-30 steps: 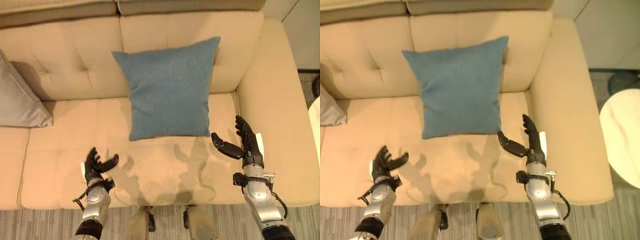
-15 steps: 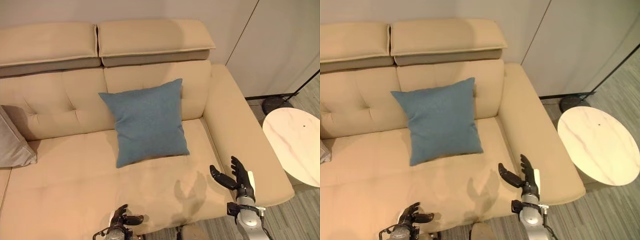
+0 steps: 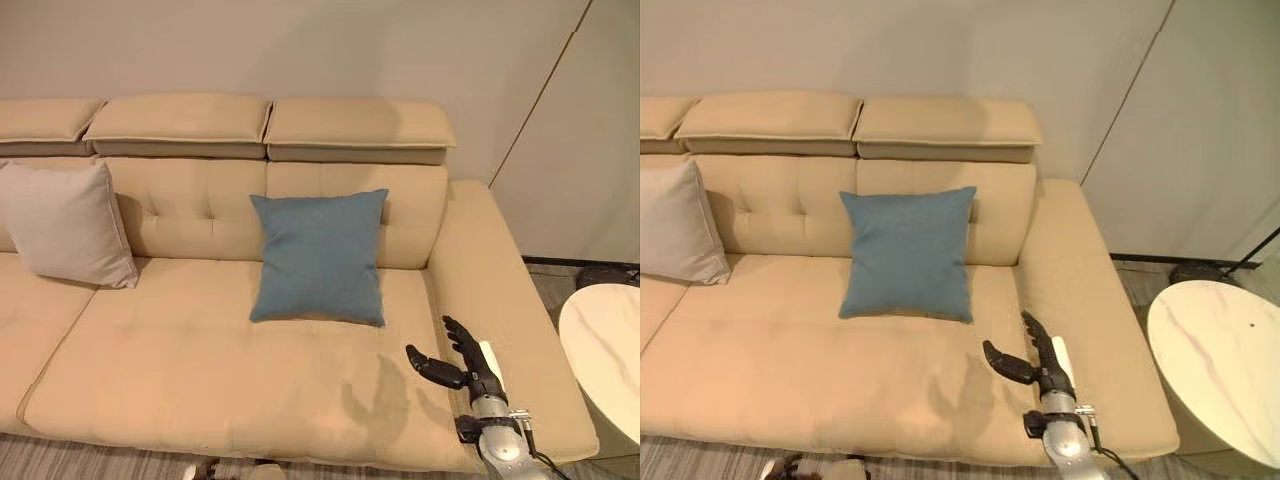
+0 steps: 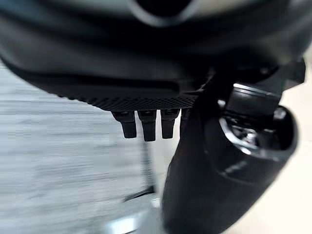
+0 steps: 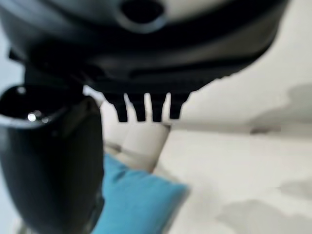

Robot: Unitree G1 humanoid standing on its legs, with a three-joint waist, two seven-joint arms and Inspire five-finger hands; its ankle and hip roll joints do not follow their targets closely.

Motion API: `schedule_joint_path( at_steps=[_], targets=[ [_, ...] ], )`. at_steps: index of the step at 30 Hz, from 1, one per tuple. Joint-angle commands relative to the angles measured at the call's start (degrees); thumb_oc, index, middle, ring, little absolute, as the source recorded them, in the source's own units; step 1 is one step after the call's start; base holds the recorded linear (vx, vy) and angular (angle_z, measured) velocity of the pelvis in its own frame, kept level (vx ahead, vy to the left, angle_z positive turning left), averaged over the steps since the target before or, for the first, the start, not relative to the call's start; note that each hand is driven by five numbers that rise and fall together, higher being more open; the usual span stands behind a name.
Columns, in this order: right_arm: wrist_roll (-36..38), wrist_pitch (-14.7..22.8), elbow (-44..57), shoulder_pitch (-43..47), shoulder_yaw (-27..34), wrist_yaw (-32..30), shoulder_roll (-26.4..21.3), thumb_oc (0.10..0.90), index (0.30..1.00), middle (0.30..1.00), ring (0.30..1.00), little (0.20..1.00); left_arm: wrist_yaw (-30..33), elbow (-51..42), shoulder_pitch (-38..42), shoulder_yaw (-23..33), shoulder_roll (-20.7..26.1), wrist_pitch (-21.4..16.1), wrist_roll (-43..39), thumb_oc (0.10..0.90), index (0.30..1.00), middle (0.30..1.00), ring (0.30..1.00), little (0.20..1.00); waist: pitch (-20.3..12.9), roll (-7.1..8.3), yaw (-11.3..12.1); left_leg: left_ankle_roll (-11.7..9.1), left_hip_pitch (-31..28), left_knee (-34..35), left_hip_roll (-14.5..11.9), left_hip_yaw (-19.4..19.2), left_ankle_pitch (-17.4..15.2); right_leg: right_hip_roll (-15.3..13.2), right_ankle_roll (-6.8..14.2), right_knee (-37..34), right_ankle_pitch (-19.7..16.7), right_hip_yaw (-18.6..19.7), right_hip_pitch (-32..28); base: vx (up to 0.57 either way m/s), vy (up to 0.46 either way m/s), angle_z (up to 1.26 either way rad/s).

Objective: Pick up all the scattered cushions and arrange them neatly on the sofa.

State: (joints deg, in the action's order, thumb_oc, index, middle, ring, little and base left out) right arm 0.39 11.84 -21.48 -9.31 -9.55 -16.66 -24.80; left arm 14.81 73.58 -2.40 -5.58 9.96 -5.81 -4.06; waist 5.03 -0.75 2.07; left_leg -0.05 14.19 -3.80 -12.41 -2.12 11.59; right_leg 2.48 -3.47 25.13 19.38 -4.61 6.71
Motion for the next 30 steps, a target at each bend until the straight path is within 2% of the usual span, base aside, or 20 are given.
schedule_joint_path(
  at_steps=[1,3,4,5,7,10,11,14,17,22,25,30],
  targets=[
    [-1.18,3.30,2.10,3.62,3.51,-3.62,1.97,0.800,0.900,0.900,0.900,0.900,0.36,-1.96,5.84,1.84,-1.47,-2.64,-5.49,0.800,0.900,0.900,0.900,0.900,4.60,4.11,-1.13,-3.30,1.57,-1.49,6.32,-1.58,-4.74,-1.36,3.71,-17.89,-6.29,-0.63,-11.95,-0.40,-0.137,0.35],
    [2.02,3.17,0.00,2.60,5.58,-4.54,3.01,0.800,0.900,0.900,0.900,0.900,0.41,-2.13,5.24,2.37,-2.00,-3.07,-7.92,0.800,0.900,0.900,0.900,0.900,4.10,4.99,-1.97,-2.59,0.03,-6.53,6.21,-2.74,-9.52,-2.82,3.97,-18.21,-7.83,-1.93,-10.40,-0.21,-0.059,0.44],
    [2.02,3.17,0.00,2.60,5.58,-4.54,3.00,0.800,0.900,0.900,0.900,0.900,0.41,-2.13,5.24,2.37,-2.00,-3.07,-7.92,0.800,0.900,0.900,0.900,0.900,4.06,4.97,-1.98,-2.59,0.09,-6.55,6.20,-2.72,-9.52,-2.81,3.97,-18.21,-7.84,-1.94,-10.35,-0.24,-0.061,0.47],
    [4.86,3.27,-2.16,1.72,7.56,-4.77,3.37,0.800,0.900,0.900,0.900,0.900,-0.01,-1.97,4.68,2.51,-2.08,-3.17,-8.92,0.800,0.900,0.900,0.900,0.900,3.44,5.79,-2.91,-2.08,-2.70,-11.63,5.83,-3.48,-14.32,-4.34,3.97,-18.16,-8.42,-3.30,-9.01,-0.19,-0.041,0.23],
    [7.05,3.33,-5.00,1.10,7.91,-3.50,3.62,0.800,0.900,0.900,0.900,0.900,-0.59,-1.73,4.29,2.61,-1.75,-3.20,-8.94,0.800,0.900,0.900,0.900,0.900,2.62,5.82,-3.85,-1.97,-6.01,-14.28,4.95,-4.41,-16.32,-5.00,3.83,-18.20,-8.86,-4.55,-7.97,-0.18,-0.023,0.24],
    [7.28,2.82,-11.87,1.80,6.96,-2.06,3.71,0.800,0.900,0.900,0.900,0.900,-1.22,-0.78,3.98,2.83,-1.29,-2.94,-8.57,0.800,0.900,0.900,0.900,0.900,1.61,5.05,-5.10,-2.53,-11.82,-12.11,4.09,-5.53,-17.56,-5.27,3.96,-18.48,-9.14,-5.95,-7.25,-0.09,0.070,0.50],
    [7.59,2.44,-15.27,1.93,6.54,-1.51,4.30,0.800,0.900,0.900,0.900,0.900,-1.42,-0.29,3.67,2.88,-1.24,-2.69,-8.50,0.800,0.900,0.900,0.900,0.900,1.04,4.33,-5.36,-2.50,-13.64,-8.22,5.17,-5.16,-18.47,-5.12,4.48,-19.10,-9.52,-6.26,-7.38,-0.05,0.107,0.51],
    [9.37,2.18,-20.51,2.21,6.15,-0.63,5.93,0.800,0.900,0.900,0.900,0.900,-1.44,0.40,3.59,2.59,-1.22,-2.78,-8.95,0.800,0.900,0.900,0.900,0.900,0.42,3.68,-5.75,-2.65,-15.20,-2.58,7.00,-4.23,-18.93,-5.30,5.02,-19.72,-10.44,-6.73,-7.56,-0.03,0.116,0.19],
    [12.16,1.73,-26.31,3.07,5.49,0.58,7.58,0.800,0.900,0.900,0.900,0.900,-1.73,0.65,3.66,2.05,-1.28,-2.90,-9.54,0.800,0.900,0.900,0.900,0.900,0.03,3.59,-5.63,-2.60,-15.46,-1.15,7.88,-3.67,-18.45,-5.83,5.48,-20.48,-11.59,-7.03,-7.99,-0.01,0.122,0.19],
    [13.94,-1.23,-42.86,6.15,3.17,3.96,10.42,0.800,0.900,0.900,0.900,0.900,-3.75,3.72,3.08,1.34,-1.53,-1.82,-8.22,0.800,0.900,0.900,0.900,0.900,-1.26,2.82,-4.34,-1.09,-17.76,3.56,10.19,-3.20,-18.29,-6.82,6.92,-23.24,-13.73,-6.38,-9.42,-0.02,0.138,0.01],
    [15.27,-1.76,-45.20,6.21,3.96,4.62,11.05,0.800,0.900,0.900,0.900,0.900,-4.59,4.11,3.00,0.84,-1.59,-1.67,-7.58,0.800,0.900,0.900,0.900,0.900,-1.58,2.66,-4.29,-0.84,-18.57,4.94,10.61,-3.35,-17.99,-7.02,7.36,-24.15,-14.40,-6.13,-9.95,0.00,0.104,0.00],
    [15.75,-3.64,-51.38,6.70,4.89,5.79,10.70,0.800,0.900,0.900,0.900,0.900,-7.18,1.43,4.23,-4.02,-1.51,-2.10,-3.81,0.800,0.900,0.900,0.900,0.900,-1.53,2.20,-4.64,-0.34,-18.85,7.78,11.60,-3.43,-16.80,-7.49,8.54,-25.98,-16.45,-5.68,-9.48,-0.04,0.082,-0.04]
  ],
)
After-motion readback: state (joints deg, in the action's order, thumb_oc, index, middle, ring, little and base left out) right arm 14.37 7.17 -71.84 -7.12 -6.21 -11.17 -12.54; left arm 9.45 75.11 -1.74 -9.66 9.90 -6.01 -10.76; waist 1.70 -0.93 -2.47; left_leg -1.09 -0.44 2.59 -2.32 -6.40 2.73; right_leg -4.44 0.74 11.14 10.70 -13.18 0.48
